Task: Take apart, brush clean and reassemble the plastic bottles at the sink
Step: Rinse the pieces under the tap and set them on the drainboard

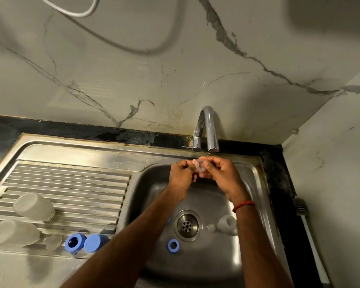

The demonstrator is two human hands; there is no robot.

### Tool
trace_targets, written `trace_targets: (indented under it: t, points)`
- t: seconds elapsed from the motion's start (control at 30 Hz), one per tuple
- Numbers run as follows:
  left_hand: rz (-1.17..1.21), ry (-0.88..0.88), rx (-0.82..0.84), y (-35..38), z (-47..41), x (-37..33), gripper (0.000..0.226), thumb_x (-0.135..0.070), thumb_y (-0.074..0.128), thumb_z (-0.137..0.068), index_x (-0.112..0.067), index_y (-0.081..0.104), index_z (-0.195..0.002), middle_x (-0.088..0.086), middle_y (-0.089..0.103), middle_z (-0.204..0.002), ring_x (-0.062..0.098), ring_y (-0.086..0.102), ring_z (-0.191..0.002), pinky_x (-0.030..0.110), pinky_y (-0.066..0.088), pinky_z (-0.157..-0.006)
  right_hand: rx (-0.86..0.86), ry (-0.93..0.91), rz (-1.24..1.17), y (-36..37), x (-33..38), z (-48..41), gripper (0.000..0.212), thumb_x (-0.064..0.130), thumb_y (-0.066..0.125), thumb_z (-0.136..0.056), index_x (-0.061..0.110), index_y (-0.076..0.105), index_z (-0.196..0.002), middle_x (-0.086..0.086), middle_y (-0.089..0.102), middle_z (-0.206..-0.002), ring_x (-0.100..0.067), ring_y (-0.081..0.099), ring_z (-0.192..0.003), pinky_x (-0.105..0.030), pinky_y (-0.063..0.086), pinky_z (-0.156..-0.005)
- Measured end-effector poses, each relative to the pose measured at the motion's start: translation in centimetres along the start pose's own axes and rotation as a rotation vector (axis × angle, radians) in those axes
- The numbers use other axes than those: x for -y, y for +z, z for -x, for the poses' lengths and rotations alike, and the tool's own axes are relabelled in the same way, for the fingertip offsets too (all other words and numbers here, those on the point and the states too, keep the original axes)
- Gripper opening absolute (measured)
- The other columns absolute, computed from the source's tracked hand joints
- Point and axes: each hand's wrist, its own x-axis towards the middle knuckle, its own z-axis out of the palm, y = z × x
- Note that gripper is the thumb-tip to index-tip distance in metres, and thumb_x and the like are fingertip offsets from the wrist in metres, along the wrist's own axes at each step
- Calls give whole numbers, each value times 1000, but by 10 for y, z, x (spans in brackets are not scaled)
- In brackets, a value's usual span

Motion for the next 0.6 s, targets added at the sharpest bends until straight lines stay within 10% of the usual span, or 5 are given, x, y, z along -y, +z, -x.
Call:
trace_targets:
  t: [0.27,0.6]
  points:
    - [-540,242,-79,9,-8,2,43,-34,42,-108,-11,68,-83,7,68,-77,22,66,-73,34,55,-73,-226,92,-121,22,6,4,22,26,80,-82,7,74,-93,-8,75,-78,-13,67,-61,-23,55,-57]
    - [128,-71,-16,16,9,12,32,-16,47,-107,-1,70,-92,6,64,-65,10,56,-54,25,51,-57,-280,-2,276,14,5,1,11,7,83,-76,12,77,-83,1,74,-75,-11,70,-61,-23,58,-56]
